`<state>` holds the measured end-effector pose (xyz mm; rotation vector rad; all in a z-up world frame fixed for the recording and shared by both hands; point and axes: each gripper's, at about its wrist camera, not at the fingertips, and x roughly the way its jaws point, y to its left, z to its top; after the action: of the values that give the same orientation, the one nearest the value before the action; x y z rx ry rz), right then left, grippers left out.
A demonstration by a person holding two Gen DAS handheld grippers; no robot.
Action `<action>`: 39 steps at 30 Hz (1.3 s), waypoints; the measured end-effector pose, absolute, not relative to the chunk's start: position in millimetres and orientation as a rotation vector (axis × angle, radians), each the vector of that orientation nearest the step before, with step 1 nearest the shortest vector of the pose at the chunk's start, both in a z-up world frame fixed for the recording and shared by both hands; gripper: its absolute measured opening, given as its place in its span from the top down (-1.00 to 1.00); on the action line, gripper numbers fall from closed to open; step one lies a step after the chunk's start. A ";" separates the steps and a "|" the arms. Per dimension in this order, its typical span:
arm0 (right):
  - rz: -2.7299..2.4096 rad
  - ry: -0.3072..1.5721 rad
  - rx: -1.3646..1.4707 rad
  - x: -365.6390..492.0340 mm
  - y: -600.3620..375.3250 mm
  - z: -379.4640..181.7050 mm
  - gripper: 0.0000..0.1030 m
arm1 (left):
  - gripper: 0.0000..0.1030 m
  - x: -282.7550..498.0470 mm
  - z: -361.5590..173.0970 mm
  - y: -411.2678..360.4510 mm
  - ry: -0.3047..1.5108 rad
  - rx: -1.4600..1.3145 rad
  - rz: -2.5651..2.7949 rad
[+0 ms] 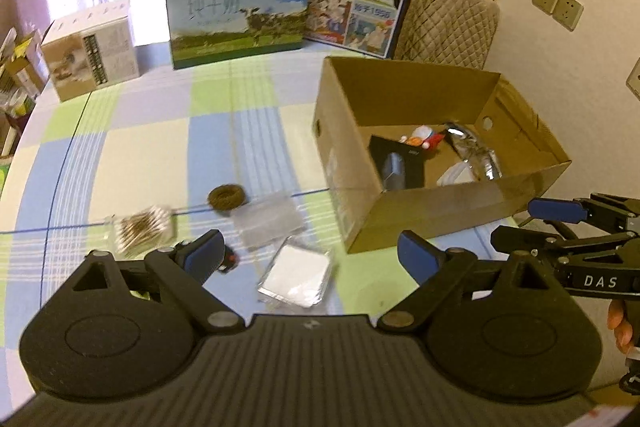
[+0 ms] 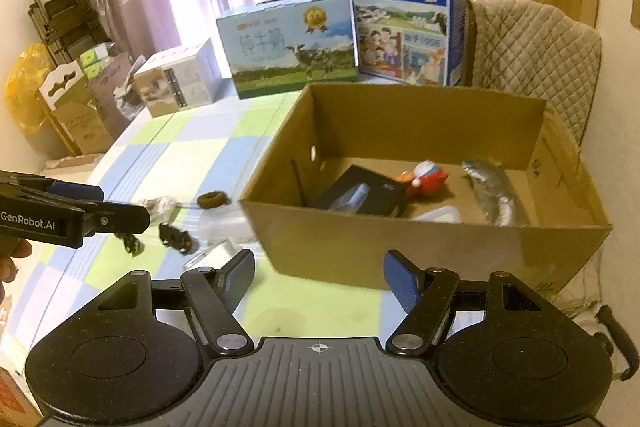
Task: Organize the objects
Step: 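Move left gripper toward black cable while right gripper grasps clear square plastic box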
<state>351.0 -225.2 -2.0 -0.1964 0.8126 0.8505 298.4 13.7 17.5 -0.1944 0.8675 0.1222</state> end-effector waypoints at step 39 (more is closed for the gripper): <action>0.899 1.045 -0.144 304.3 -108.9 -87.5 -0.33 | -0.78 215.3 -37.2 138.1 0.965 -0.336 0.308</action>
<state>304.3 -108.9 -87.5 -0.1437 1.0445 0.8986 215.3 138.1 -37.2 -0.3358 0.9645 0.3080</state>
